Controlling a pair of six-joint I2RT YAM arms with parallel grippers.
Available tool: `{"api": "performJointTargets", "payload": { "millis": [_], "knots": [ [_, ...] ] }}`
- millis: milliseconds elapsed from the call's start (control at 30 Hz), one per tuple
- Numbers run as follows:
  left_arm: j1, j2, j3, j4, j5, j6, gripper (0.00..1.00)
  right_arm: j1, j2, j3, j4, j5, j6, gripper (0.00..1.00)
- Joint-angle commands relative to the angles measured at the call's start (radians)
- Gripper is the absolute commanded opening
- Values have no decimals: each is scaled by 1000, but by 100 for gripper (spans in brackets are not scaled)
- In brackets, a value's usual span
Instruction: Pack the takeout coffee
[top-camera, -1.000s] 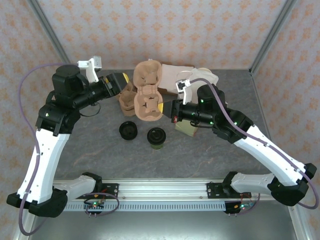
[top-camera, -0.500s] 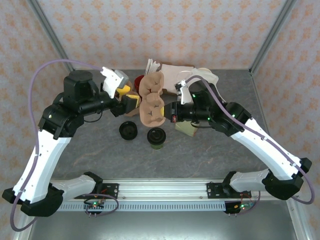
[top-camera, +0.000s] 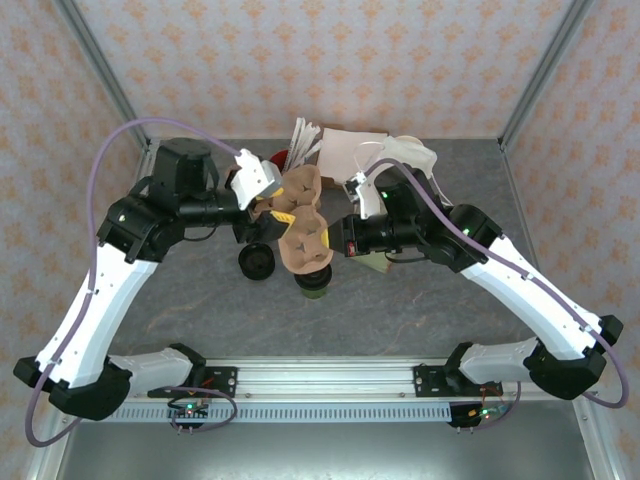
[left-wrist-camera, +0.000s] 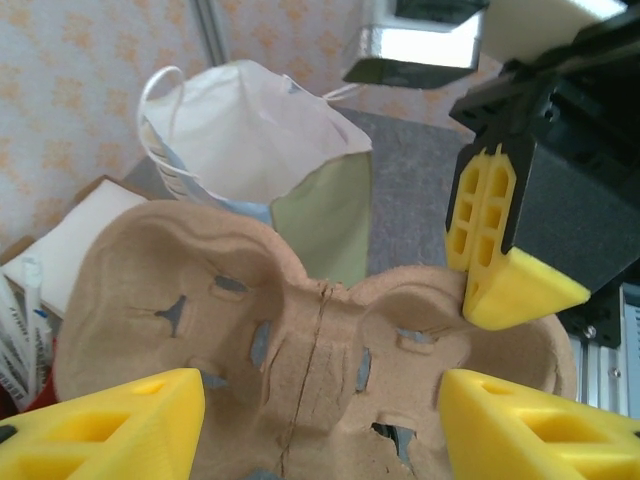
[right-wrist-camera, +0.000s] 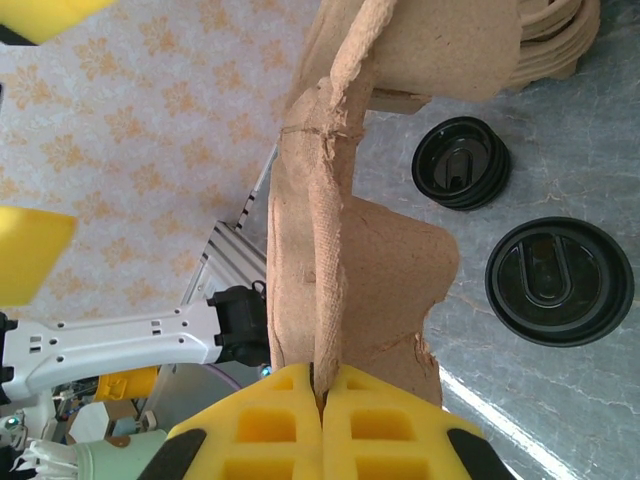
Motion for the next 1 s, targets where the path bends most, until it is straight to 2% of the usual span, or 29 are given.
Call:
{"api": "performJointTargets", "payload": {
  "millis": [0, 167, 367, 633, 767, 967],
  "knots": [
    [-12, 26, 20, -61, 39, 78, 64, -2, -24, 18, -7, -24, -25, 0],
    [-37, 47, 24, -106, 48, 156, 63, 1, -29, 6, 5, -46, -27, 0],
    [-46, 78, 16, -119, 3, 187, 62, 4, -34, -4, 24, -69, -26, 0],
    [-56, 113, 31, -126, -16, 186, 55, 6, -45, -9, 24, -70, -28, 0],
    [-61, 115, 41, -120, -5, 173, 47, 6, -53, -16, 24, -68, -26, 0],
    [-71, 100, 27, -92, -5, 167, 47, 6, -58, -30, 32, -69, -21, 0]
  ]
}}
